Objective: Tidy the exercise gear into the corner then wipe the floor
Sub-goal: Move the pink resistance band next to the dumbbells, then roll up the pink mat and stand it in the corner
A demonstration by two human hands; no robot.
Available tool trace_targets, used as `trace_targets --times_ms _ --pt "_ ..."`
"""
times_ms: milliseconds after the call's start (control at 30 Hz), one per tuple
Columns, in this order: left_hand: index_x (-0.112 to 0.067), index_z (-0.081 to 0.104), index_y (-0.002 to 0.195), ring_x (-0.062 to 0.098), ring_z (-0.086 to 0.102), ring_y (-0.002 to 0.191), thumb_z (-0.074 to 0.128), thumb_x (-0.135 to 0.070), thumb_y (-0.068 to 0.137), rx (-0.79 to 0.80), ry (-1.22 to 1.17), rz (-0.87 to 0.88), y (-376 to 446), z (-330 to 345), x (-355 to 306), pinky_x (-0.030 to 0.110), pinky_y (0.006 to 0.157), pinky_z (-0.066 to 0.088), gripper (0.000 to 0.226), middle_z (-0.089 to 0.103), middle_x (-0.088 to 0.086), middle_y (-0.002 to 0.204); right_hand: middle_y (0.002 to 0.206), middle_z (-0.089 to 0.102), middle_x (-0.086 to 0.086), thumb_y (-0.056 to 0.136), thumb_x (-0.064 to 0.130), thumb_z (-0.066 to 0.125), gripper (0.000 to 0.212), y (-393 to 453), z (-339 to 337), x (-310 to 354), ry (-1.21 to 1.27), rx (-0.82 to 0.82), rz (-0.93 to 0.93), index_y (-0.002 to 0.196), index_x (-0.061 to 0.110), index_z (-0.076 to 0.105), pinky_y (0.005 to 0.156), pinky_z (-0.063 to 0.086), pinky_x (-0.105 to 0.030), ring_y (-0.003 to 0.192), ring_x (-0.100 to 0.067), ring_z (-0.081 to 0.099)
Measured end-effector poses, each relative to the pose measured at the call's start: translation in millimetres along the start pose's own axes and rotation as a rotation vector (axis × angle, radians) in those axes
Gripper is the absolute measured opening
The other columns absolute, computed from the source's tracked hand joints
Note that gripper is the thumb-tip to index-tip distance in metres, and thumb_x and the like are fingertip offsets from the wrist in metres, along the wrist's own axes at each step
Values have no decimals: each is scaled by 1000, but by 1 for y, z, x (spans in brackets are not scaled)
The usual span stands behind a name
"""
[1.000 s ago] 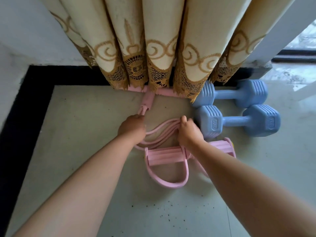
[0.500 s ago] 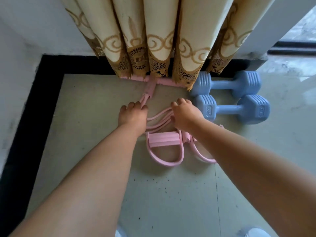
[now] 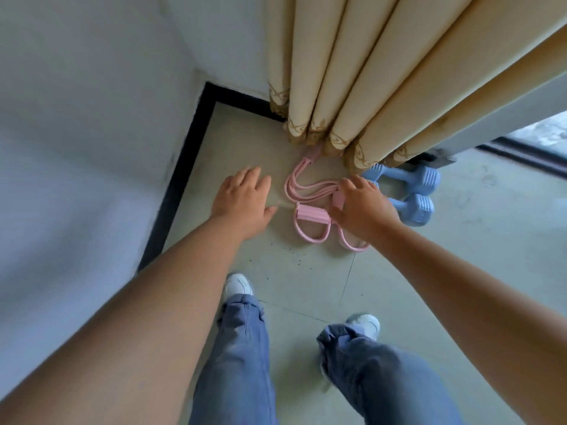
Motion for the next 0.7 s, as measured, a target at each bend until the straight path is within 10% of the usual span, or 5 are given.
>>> trace_targets --times_ms 400,700 --pt "-6 34 140 25 27 141 45 -37 95 -127 -344 -434 -244 -51 -16 35 116 22 56 34 11 149 133 45 -15 93 31 48 42 -165 -84 82 -175 78 -471 127 5 44 91 44 -36 121 -31 45" --pt "-11 27 146 23 17 146 39 -39 97 -123 -597 -894 -466 46 -64 37 120 13 57 25 7 155 146 33 -13 96 36 42 55 -323 1 143 -537 262 -874 142 8 29 108 34 -38 134 -28 35"
Point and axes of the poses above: each hand's wrist, its own y-axis towards the middle knuckle, its own z-axis out of the palm, x = y × z, the point moved 2 cm from there along y, towards the middle knuckle
